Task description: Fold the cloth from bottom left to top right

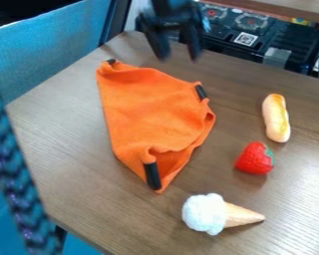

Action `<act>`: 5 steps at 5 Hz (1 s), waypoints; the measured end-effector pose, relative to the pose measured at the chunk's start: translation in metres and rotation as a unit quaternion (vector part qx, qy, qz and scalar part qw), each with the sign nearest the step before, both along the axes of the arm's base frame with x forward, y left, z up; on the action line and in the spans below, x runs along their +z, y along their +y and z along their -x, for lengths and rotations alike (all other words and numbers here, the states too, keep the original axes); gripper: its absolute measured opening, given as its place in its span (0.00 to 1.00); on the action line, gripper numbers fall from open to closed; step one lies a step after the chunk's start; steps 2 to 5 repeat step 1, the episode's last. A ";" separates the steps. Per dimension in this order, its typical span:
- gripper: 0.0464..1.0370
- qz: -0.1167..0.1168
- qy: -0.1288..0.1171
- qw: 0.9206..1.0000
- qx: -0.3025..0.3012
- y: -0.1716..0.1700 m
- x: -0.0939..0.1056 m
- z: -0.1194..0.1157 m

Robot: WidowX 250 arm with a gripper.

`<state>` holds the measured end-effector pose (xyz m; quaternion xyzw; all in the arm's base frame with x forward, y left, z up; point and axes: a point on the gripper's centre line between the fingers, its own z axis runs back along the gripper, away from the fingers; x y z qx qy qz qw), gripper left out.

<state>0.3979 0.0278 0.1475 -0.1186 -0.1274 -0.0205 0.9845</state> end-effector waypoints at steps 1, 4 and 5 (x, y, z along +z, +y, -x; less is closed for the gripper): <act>0.96 -0.052 -0.028 0.997 -0.044 0.012 0.030 0.030; 0.96 -0.052 -0.028 0.997 -0.044 0.012 0.030 0.030; 0.96 -0.052 -0.028 0.997 -0.044 0.012 0.030 0.030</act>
